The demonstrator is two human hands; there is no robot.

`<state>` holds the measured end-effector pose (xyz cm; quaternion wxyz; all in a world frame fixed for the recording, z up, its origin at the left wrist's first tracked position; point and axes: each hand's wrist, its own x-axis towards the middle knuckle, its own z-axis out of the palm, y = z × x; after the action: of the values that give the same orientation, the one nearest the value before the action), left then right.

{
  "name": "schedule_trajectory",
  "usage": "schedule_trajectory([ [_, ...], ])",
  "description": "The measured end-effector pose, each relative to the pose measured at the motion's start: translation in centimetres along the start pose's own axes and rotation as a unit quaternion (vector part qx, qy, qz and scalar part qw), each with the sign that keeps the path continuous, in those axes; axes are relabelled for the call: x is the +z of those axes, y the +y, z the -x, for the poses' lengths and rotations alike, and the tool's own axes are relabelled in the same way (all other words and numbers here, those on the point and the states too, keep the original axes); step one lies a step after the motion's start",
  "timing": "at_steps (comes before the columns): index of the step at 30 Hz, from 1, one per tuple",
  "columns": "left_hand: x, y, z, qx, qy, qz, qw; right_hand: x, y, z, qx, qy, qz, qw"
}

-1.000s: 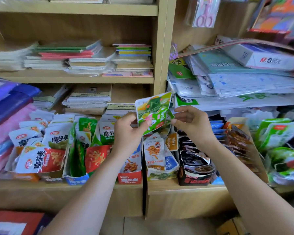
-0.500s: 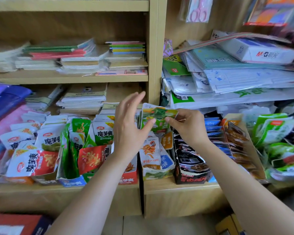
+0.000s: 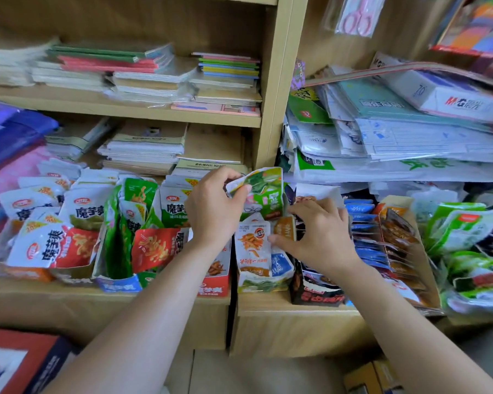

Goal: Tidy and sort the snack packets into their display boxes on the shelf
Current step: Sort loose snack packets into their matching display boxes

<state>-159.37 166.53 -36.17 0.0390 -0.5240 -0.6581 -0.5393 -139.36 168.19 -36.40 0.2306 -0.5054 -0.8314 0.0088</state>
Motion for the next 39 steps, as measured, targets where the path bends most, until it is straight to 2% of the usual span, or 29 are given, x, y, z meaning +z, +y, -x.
schedule_trajectory([
  [2,0.2,0.1,-0.2,-0.021,0.005,0.01,1.0,0.6,-0.7,0.0,-0.002,-0.047,0.075,0.996],
  [5,0.3,0.0,-0.3,-0.036,0.004,0.023,0.999,1.5,-1.8,0.5,-0.01,-0.065,0.133,0.989],
  [12,0.3,-0.7,-1.0,-0.048,-0.022,0.055,0.997,3.3,-2.4,3.2,-0.056,0.012,0.151,0.987],
  [16,0.2,-0.7,-0.9,-0.049,-0.032,0.063,0.996,3.7,-3.0,3.7,-0.022,0.03,0.103,0.994],
  [20,0.1,-0.7,-0.9,-0.061,-0.036,0.081,0.994,3.2,-3.7,2.2,0.045,-0.039,0.049,0.997],
  [23,0.1,-0.7,-0.9,-0.056,-0.046,0.091,0.993,2.9,-4.2,1.3,0.067,-0.048,-0.004,0.997],
  [29,-0.2,-1.1,-1.0,-0.031,-0.067,0.105,0.992,3.7,-4.7,1.6,0.005,0.029,-0.017,0.999],
  [32,-0.3,-1.1,-1.0,-0.025,-0.068,0.118,0.99,3.8,-4.9,1.7,-0.001,0.001,-0.055,0.998],
  [35,-0.4,-1.0,-0.8,-0.024,-0.061,0.129,0.989,3.0,-4.8,1.4,0.007,-0.013,-0.169,0.986],
  [37,-0.4,-0.9,-0.8,-0.023,-0.054,0.126,0.99,1.6,-4.0,0.7,0.051,0.025,-0.241,0.969],
  [39,-0.5,-0.8,-0.8,-0.02,-0.053,0.123,0.991,-0.2,-2.8,0.3,0.116,0.062,-0.338,0.932],
])
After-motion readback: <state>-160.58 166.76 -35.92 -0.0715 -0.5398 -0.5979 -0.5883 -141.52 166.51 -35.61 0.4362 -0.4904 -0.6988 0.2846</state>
